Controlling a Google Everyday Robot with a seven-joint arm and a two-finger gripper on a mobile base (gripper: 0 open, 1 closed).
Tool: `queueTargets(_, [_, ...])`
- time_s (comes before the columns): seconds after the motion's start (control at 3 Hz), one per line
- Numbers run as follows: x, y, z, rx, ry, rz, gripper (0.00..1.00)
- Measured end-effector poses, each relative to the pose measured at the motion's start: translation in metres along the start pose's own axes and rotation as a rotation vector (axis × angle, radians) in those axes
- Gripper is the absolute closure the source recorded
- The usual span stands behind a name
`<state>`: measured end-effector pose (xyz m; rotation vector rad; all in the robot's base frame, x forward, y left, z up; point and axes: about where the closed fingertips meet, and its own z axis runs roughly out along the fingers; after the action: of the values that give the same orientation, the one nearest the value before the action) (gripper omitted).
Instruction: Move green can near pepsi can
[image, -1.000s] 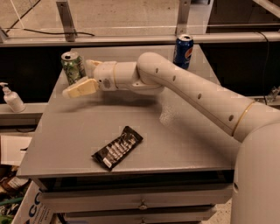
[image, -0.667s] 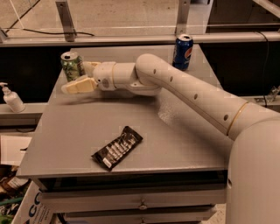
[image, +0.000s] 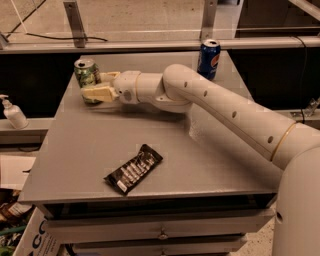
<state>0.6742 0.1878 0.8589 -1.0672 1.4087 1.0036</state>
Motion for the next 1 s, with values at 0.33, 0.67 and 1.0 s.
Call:
queueTargets(0.33, [-0.013, 0.004, -0.027, 0.05, -0.031, -0.024, 0.87])
queueTargets(0.67, [-0.027, 0.011, -0.068, 0.118, -0.053, -0.053, 1.0])
queueTargets(1.0, [-0.018, 0.007, -0.137, 0.257, -0.038, -0.031, 1.0])
